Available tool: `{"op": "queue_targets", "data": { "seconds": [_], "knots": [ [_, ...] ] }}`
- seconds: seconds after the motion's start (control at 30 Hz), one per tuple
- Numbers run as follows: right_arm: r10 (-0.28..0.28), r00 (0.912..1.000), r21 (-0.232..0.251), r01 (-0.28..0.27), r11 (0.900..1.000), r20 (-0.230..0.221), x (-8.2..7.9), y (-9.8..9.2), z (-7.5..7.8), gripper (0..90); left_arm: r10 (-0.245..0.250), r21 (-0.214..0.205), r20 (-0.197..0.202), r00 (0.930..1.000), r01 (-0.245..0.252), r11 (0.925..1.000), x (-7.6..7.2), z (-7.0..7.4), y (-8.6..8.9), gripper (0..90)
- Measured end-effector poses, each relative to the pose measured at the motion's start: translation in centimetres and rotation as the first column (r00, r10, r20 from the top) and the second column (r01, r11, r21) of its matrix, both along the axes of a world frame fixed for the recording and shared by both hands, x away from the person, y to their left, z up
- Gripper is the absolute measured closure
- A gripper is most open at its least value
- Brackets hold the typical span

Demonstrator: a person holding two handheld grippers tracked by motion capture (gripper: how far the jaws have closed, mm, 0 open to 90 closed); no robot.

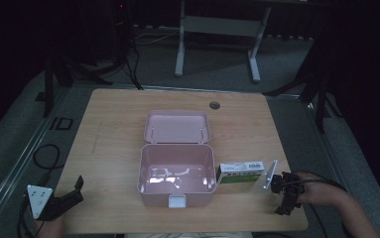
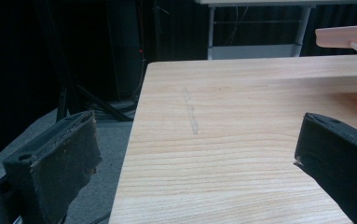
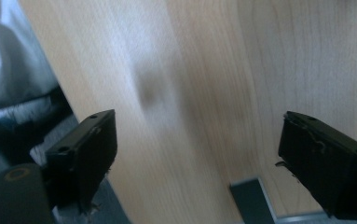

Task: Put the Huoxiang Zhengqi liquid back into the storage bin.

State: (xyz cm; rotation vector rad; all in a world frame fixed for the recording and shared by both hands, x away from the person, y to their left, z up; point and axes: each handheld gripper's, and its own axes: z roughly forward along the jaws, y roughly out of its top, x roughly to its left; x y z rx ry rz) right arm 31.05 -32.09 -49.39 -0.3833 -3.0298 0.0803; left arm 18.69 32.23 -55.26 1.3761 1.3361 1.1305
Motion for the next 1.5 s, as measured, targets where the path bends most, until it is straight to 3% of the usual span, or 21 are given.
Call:
{"op": "queue_targets", "data": {
  "seconds": [0.2,0.4,0.5,0.7,1.2,1.37,1.5],
  "knots": [
    [-0.029,0.9996,-0.031,0.029,0.9991,-0.007,0.7,0.3,1.2,11.0,-0.003,-0.002,0.0,1.0,0.003,1.0,0.0,0.0,0.0,0.1],
    [0.076,0.9965,-0.039,-0.074,0.9965,0.035,0.6,1.3,2.5,13.5,-0.005,0.002,-0.003,1.0,0.005,1.0,0.0,0.0,0.0,0.1],
    [0.109,0.9937,-0.043,-0.108,0.9933,0.028,0.4,1.9,3.0,14.7,-0.006,0.001,-0.003,1.0,0.006,1.0,0.0,0.0,0.0,0.1],
    [0.198,0.98,-0.009,-0.198,0.9803,0.023,-0.5,3.7,4.3,18.3,-0.01,0.002,-0.004,0.9999,0.01,1.0,0.0,0.0,0.0,0.1],
    [0.298,0.9544,0.001,-0.298,0.9545,0.013,-1.6,8.9,4.6,18.3,-0.015,0.001,-0.006,0.9999,0.015,0.9999,0.1,0.0,0.0,0.0],
    [0.343,0.9392,0.007,-0.343,0.9393,0.016,-1.6,10.5,5.0,18.3,-0.016,0.002,-0.005,0.9999,0.016,0.9999,0.1,0.0,0.0,0.1],
    [0.36,0.9327,0.004,-0.36,0.9329,0.022,-1.5,11.5,5.2,18.3,-0.017,0.0,-0.006,0.9998,0.017,0.9999,0.1,0.0,0.0,0.1]
  ]
}}
